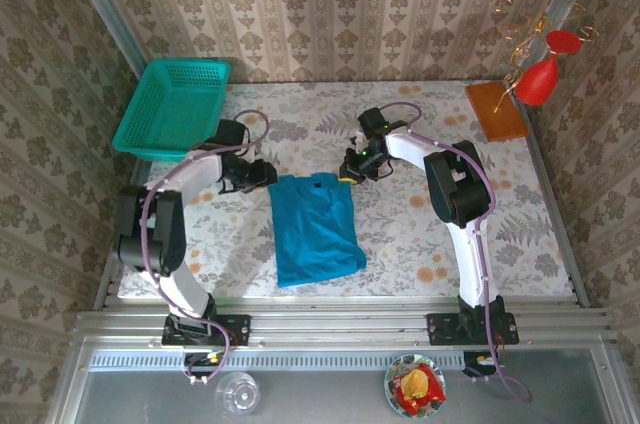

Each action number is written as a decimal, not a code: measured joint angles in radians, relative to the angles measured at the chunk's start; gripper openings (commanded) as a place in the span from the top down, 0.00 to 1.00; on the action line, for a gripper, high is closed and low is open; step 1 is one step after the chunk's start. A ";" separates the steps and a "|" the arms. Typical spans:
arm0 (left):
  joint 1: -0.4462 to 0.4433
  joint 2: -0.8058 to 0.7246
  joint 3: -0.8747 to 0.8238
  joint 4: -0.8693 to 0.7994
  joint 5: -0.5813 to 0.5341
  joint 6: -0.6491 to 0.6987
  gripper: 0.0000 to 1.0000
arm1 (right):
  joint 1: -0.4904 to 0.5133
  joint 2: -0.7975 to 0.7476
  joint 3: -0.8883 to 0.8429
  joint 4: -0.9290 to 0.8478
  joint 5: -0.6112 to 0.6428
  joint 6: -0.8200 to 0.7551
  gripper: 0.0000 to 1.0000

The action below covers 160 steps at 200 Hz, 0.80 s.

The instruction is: Fold the inside-out t-shirt

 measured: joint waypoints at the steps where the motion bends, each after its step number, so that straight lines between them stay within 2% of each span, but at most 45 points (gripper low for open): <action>1: 0.001 0.006 0.004 0.000 0.003 0.000 0.61 | 0.000 0.000 0.000 0.000 0.000 0.000 1.00; 39: 0.009 0.115 0.044 0.014 0.058 0.008 0.61 | -0.002 -0.006 0.000 -0.027 0.009 -0.019 1.00; 83: 0.009 0.130 0.044 0.027 0.082 0.007 0.61 | -0.002 -0.023 -0.013 -0.061 0.036 -0.023 1.00; 119: 0.009 0.134 0.045 0.021 0.053 0.011 0.56 | -0.002 -0.038 -0.035 -0.064 0.042 -0.023 1.00; 145: 0.007 0.151 0.045 0.031 0.072 0.010 0.64 | -0.003 -0.044 -0.043 -0.065 0.042 -0.023 1.00; 160: 0.006 0.155 0.045 0.050 0.098 -0.002 0.74 | -0.003 -0.046 -0.045 -0.072 0.045 -0.023 1.00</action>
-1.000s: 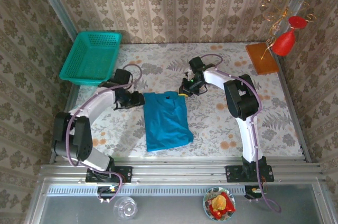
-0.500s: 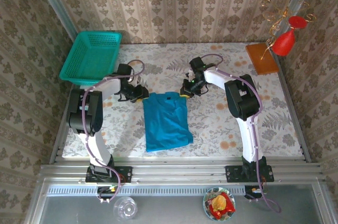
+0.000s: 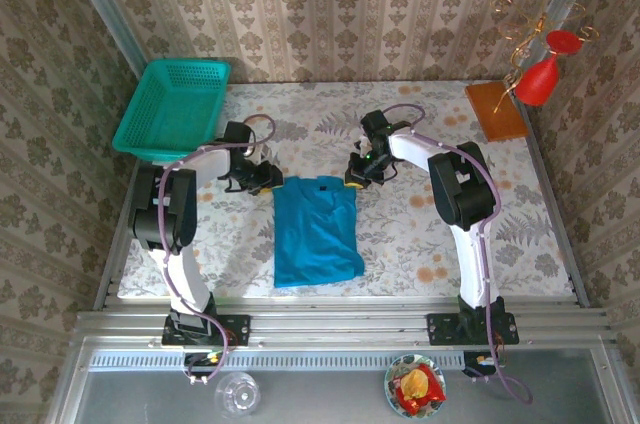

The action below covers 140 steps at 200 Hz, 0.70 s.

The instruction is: Fold the inside-out t-shirt

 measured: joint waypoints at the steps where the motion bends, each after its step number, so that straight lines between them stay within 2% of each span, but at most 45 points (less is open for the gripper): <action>1: 0.000 0.000 0.000 0.002 0.004 0.002 0.75 | 0.000 0.000 0.000 0.000 0.000 0.000 1.00; 13: -0.005 0.000 0.000 0.022 0.026 -0.007 0.84 | 0.000 0.000 0.000 0.000 0.001 0.000 1.00; 30: -0.016 -0.001 0.000 0.052 0.056 -0.010 0.92 | 0.000 0.000 0.000 0.000 0.001 0.000 1.00; 64: -0.039 -0.013 0.000 0.086 0.100 -0.020 0.97 | 0.000 0.000 0.000 -0.007 0.001 -0.004 1.00; 103: -0.041 0.010 0.002 0.122 0.164 -0.021 0.90 | 0.000 0.000 0.000 -0.008 0.001 -0.004 1.00; 140: -0.041 0.074 0.033 0.090 0.103 0.003 0.76 | 0.000 0.000 0.000 -0.009 0.002 -0.006 1.00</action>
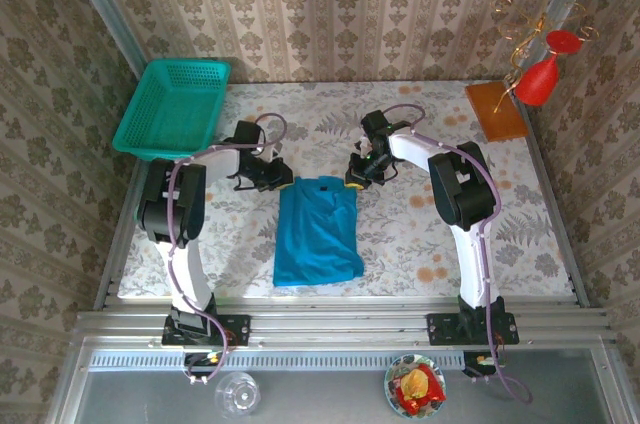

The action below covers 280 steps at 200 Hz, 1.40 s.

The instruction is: Fold the inside-out t-shirt

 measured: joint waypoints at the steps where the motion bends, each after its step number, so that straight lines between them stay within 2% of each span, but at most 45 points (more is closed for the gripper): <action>1: 0.000 0.000 0.000 -0.001 0.000 0.001 0.76 | 0.000 0.000 0.000 0.000 0.000 0.000 1.00; 61: -0.005 -0.047 0.004 0.000 -0.074 0.024 0.60 | 0.000 -0.004 0.000 -0.020 0.013 -0.016 1.00; 97: -0.004 -0.095 0.004 0.002 -0.128 0.034 0.55 | 0.000 -0.005 0.000 -0.022 0.016 -0.016 1.00; 145: -0.005 -0.049 0.024 -0.032 -0.147 0.047 0.52 | 0.000 -0.005 0.000 -0.022 0.016 -0.016 1.00; 203: -0.011 0.011 0.045 -0.050 -0.119 0.055 0.54 | 0.000 -0.005 0.000 -0.022 0.016 -0.016 1.00; 253: -0.018 0.010 0.018 -0.019 -0.059 0.050 0.60 | 0.000 -0.005 0.000 -0.023 0.016 -0.016 1.00; 280: -0.017 0.010 0.011 -0.009 -0.051 0.048 0.68 | 0.000 -0.005 0.000 -0.023 0.016 -0.015 1.00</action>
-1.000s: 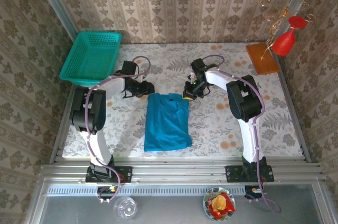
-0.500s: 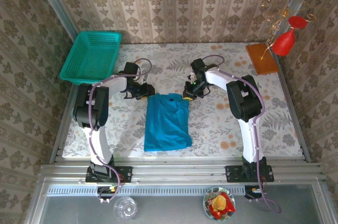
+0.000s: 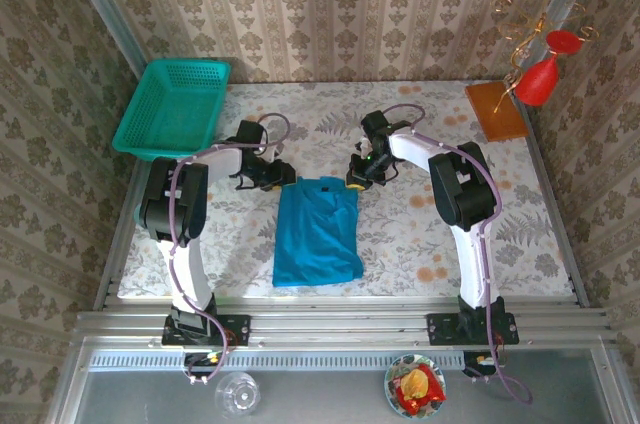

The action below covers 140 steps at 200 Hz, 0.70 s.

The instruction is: Fold the inside-out t-shirt

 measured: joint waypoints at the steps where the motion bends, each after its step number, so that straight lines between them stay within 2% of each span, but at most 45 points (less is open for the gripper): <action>1: 0.000 0.000 0.000 0.001 0.000 0.000 0.69 | 0.000 0.000 0.000 0.000 0.000 0.000 1.00; 38: -0.001 0.001 -0.002 0.002 0.021 -0.004 0.80 | 0.000 0.000 0.000 -0.002 0.000 0.000 1.00; 73: 0.000 0.001 -0.001 0.009 0.043 -0.008 1.00 | 0.000 -0.002 0.000 -0.003 0.003 0.000 1.00; 140: 0.031 -0.057 0.026 0.049 0.077 -0.032 1.00 | -0.015 -0.095 0.021 -0.009 0.060 -0.014 1.00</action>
